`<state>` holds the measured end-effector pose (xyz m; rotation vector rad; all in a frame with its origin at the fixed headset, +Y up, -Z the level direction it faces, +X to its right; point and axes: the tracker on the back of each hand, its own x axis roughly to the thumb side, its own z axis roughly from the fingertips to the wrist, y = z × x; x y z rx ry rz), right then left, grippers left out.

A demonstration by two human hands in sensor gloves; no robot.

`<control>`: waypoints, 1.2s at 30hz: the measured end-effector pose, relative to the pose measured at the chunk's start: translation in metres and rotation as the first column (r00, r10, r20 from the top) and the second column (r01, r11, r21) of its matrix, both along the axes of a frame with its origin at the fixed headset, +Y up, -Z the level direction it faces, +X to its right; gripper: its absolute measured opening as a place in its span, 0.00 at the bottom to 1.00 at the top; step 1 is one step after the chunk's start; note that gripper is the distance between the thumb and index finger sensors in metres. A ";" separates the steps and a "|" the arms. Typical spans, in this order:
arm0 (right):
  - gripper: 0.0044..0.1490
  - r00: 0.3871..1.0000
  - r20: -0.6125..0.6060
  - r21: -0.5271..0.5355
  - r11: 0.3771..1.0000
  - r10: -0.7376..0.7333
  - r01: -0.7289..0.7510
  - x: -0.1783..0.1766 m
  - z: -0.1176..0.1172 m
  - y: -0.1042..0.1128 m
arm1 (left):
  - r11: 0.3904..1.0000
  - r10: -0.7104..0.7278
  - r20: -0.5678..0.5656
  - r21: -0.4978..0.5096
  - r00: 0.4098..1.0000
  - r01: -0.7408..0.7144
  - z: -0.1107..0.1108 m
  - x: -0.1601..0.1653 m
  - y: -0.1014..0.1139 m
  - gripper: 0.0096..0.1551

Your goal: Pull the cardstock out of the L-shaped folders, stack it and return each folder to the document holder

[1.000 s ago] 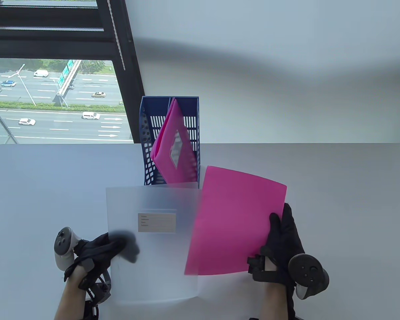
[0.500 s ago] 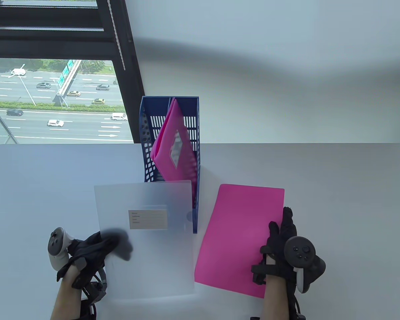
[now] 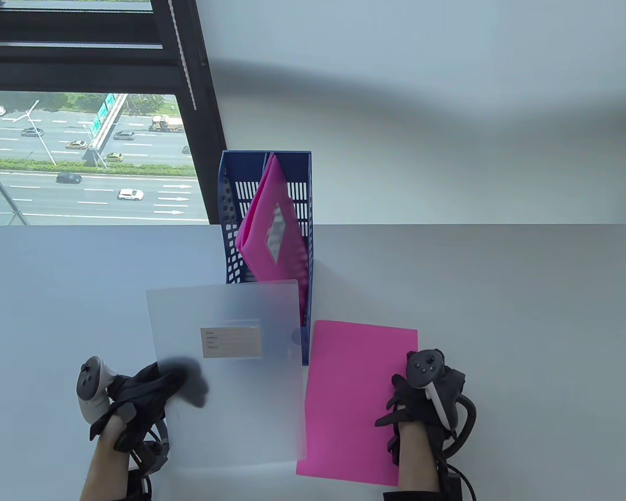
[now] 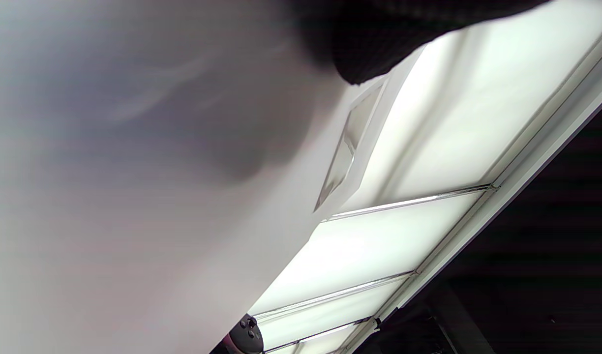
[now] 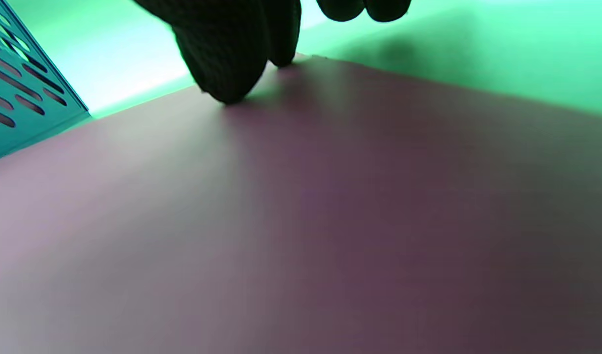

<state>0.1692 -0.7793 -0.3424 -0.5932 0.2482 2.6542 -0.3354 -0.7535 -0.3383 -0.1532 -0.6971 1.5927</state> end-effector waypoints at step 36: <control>0.24 0.559 -0.675 0.268 0.546 -0.482 0.794 -0.100 0.021 0.046 | 0.987 -0.047 -0.163 0.147 0.986 0.072 0.015 0.021 0.028 0.24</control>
